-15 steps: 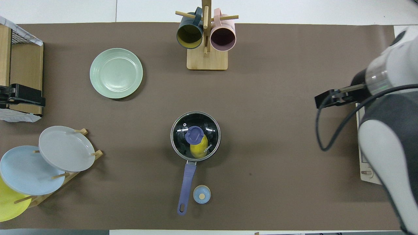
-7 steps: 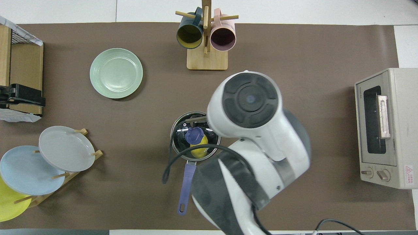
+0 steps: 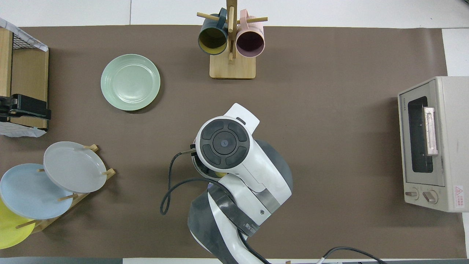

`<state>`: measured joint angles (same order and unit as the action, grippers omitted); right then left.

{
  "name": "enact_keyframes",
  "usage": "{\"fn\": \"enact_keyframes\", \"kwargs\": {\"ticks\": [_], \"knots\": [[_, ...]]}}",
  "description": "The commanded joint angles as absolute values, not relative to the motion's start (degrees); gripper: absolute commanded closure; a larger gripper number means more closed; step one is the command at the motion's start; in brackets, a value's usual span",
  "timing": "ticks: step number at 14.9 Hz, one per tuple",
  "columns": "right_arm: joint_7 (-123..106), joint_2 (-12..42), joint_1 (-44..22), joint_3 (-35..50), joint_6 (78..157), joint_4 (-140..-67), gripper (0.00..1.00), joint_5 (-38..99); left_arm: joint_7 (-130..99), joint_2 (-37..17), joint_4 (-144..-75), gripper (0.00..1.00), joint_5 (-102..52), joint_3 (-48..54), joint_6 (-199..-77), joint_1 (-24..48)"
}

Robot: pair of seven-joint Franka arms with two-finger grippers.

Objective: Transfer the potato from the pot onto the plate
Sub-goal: 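Move the right gripper over the glass lid on the saucepan, then grasp the purple lid knob with the right gripper and lift the lid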

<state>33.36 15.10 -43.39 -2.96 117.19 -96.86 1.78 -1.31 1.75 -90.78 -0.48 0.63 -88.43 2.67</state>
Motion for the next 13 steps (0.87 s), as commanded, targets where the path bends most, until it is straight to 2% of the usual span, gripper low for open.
{"fn": "enact_keyframes", "kwargs": {"ticks": [1,13], "knots": [[33.13,14.23,-44.65,-3.25,121.01,-100.98,0.00,-0.87,-1.32,2.81,-91.93,0.00,-1.14,0.44,-88.77,2.64],[32.87,14.76,-46.41,-3.34,126.29,-104.68,0.00,-1.49,-1.32,2.81,-91.93,0.00,-1.14,0.44,-88.77,2.64]]}}
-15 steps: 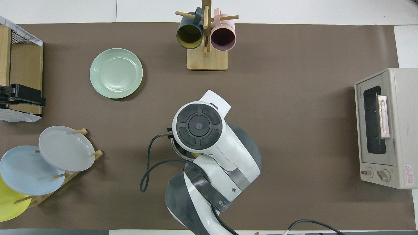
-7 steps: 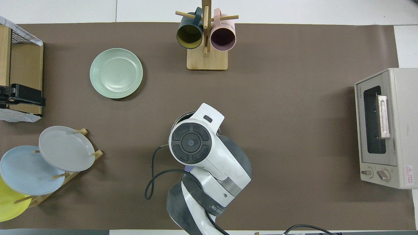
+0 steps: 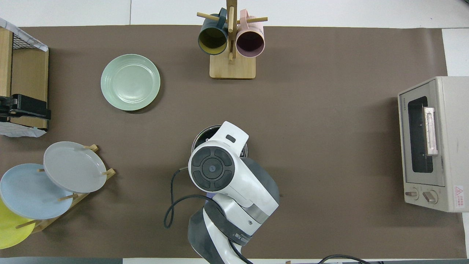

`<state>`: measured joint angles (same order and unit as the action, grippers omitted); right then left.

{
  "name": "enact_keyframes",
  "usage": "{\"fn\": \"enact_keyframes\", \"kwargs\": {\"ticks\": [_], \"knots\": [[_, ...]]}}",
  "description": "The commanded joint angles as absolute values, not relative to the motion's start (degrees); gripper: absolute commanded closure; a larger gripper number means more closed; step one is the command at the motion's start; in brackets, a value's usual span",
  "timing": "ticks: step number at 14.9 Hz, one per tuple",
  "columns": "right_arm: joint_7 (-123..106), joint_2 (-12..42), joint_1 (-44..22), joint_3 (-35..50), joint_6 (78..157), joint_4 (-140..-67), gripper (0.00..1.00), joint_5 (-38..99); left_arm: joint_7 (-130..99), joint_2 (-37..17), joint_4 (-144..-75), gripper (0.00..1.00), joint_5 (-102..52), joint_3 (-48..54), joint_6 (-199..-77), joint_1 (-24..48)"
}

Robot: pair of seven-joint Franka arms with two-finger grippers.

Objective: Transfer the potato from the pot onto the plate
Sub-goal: 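Grasp the purple lid knob with the right gripper and lift the lid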

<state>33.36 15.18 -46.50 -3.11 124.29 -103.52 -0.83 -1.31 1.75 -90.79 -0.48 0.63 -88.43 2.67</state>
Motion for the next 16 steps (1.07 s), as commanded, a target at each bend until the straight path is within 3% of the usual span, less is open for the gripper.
{"fn": "enact_keyframes", "kwargs": {"ticks": [1,5,9,14,16], "knots": [[32.87,14.77,-46.23,-3.34,126.39,-104.68,0.00,-1.49,-1.32,2.81,-91.93,0.00,-1.06,0.35,-88.77,2.64],[32.70,14.77,-46.23,-3.34,127.53,-105.12,0.03,-1.93,-1.32,2.90,-91.93,0.00,-1.14,0.44,-88.77,2.81],[32.26,14.77,-46.14,-3.34,128.06,-105.29,0.22,-2.55,-1.41,2.90,-91.93,0.00,-1.14,0.44,-88.77,2.72],[31.90,14.77,-45.97,-3.34,127.88,-105.21,0.64,-2.64,-1.41,2.81,-91.93,0.00,-1.14,0.44,-88.77,2.72],[31.73,14.85,-45.88,-3.34,126.75,-104.42,0.68,-2.81,-1.41,2.90,-91.93,0.00,-1.14,0.44,-88.77,2.72]]}}
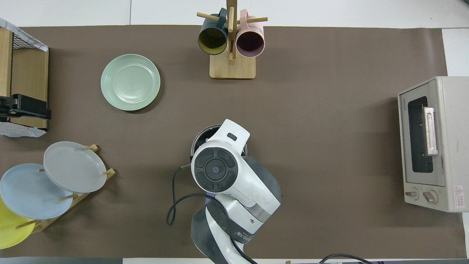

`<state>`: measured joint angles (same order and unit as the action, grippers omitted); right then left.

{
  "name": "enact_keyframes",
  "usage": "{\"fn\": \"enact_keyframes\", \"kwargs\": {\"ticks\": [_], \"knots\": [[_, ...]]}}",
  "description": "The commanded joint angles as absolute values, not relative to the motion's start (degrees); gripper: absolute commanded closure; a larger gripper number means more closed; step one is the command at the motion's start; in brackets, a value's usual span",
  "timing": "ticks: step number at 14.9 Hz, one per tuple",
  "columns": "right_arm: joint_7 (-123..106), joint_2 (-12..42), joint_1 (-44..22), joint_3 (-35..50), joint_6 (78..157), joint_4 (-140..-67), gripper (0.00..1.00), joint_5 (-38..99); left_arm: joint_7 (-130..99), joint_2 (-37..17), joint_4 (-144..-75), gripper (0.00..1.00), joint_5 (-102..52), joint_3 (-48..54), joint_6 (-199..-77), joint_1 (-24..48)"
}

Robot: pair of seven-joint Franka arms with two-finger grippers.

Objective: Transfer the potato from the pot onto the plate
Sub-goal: 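Grasp the purple lid knob with the right gripper and lift the lid, then carry the lid off the pot with the right gripper while the left gripper reaches in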

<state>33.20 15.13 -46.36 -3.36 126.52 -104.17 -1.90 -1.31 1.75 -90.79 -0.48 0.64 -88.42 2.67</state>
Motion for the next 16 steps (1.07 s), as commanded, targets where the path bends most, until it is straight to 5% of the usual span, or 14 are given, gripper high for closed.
{"fn": "enact_keyframes", "kwargs": {"ticks": [1,7,16], "knots": [[31.47,14.85,-45.79,-3.43,125.43,-103.20,0.68,-3.33,-1.41,2.81,-91.93,0.00,-1.14,0.44,-88.77,2.72],[21.74,14.59,-37.73,-3.51,111.10,-91.41,0.68,-3.08,-1.49,2.81,-91.85,0.00,-1.06,0.44,-88.95,2.72],[-2.71,12.31,-15.93,-3.52,113.45,-99.55,0.68,-2.64,-6.90,3.34,-94.03,0.00,-1.23,5.61,-91.14,4.30]]}}
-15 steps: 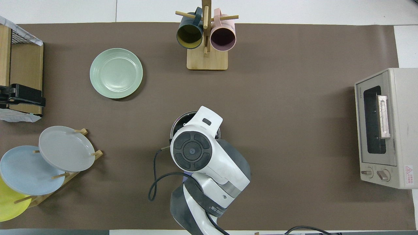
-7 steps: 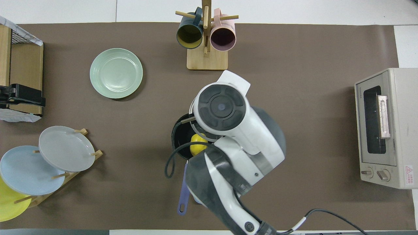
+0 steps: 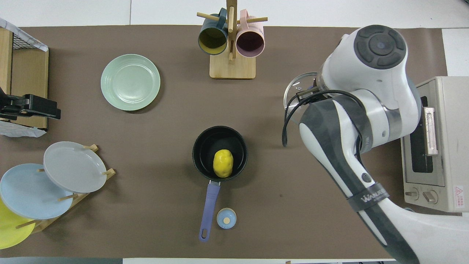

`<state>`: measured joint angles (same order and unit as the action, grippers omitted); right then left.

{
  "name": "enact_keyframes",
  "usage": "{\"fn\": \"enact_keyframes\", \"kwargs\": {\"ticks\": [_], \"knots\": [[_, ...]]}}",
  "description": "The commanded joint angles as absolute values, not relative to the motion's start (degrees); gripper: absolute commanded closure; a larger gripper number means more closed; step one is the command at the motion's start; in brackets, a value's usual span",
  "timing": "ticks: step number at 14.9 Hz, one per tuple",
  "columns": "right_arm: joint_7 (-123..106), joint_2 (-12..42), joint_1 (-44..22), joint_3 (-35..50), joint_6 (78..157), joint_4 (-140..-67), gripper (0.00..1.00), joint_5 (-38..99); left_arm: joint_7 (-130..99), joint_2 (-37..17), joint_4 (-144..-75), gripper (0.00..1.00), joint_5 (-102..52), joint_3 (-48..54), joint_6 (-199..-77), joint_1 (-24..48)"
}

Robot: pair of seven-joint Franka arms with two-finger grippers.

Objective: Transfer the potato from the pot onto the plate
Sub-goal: 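Carry the lid off the pot with the right gripper while the left gripper reaches in, then grasp the potato with the left gripper while the right gripper lowers the lid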

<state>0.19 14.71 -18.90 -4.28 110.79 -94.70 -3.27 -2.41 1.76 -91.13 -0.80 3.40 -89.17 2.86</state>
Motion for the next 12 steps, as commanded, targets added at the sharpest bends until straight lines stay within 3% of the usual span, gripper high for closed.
{"fn": "enact_keyframes", "kwargs": {"ticks": [1,5,7,9,12], "knots": [[-4.73,11.35,-14.69,-3.52,116.25,-102.71,0.68,-2.64,-13.38,3.95,-95.96,0.00,-1.32,6.93,-92.45,6.39],[-7.21,9.14,-11.34,-3.52,126.11,-112.05,0.68,-2.55,-35.56,3.96,-109.39,0.00,-3.07,7.21,-108.14,22.65],[-7.47,10.28,-9.32,-3.52,127.52,-112.50,0.68,-2.64,-38.83,-0.50,-112.40,0.00,-4.91,7.12,-116.07,28.10],[-7.64,12.03,-8.44,-3.52,129.36,-112.76,0.68,-2.55,-42.96,-6.91,-112.94,0.00,-4.92,6.95,-122.84,32.23],[-9.40,14.14,-6.95,-3.52,131.83,-112.76,0.67,-2.55,-42.89,-9.04,-116.01,0.00,-4.92,7.03,-128.30,33.74]]}}
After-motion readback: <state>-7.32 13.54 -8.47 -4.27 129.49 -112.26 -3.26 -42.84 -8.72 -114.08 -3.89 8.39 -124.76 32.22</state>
